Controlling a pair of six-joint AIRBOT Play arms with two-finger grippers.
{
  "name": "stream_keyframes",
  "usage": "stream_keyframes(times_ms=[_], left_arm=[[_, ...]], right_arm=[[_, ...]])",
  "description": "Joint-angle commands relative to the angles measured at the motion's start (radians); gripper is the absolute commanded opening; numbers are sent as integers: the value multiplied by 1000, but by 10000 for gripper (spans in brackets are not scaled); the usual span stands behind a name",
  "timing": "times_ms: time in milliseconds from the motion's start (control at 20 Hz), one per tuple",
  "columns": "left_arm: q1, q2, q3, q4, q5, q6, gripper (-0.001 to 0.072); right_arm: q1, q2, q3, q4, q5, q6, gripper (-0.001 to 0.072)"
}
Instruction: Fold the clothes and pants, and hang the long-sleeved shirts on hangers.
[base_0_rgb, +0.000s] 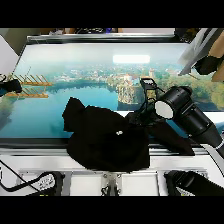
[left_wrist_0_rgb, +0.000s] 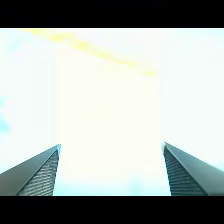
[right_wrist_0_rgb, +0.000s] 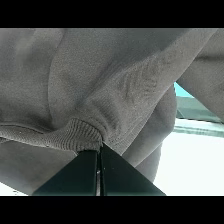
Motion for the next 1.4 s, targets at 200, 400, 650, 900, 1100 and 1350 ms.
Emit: stream_keyframes(times_ms=[200, 400, 650, 900, 1100, 1350], left_arm=[[104, -301, 1, 159, 231, 116, 694], [104, -400, 1, 265, 327, 156, 694], [111, -468, 1, 341, 463, 156, 693], [143, -509, 1, 341, 522, 156, 693], [164, -527, 1, 339, 571, 156, 693], [168, -546, 2, 340, 591, 156, 692]], right_arm=[[1, -2, 0, 0, 0, 0, 20], [1, -2, 0, 0, 0, 0, 20], [1, -2, 0, 0, 0, 0, 20], [1, -5, 0, 0, 0, 0, 20], [1, -5, 0, 0, 0, 0, 20], [1, -5, 0, 0, 0, 0, 20]])
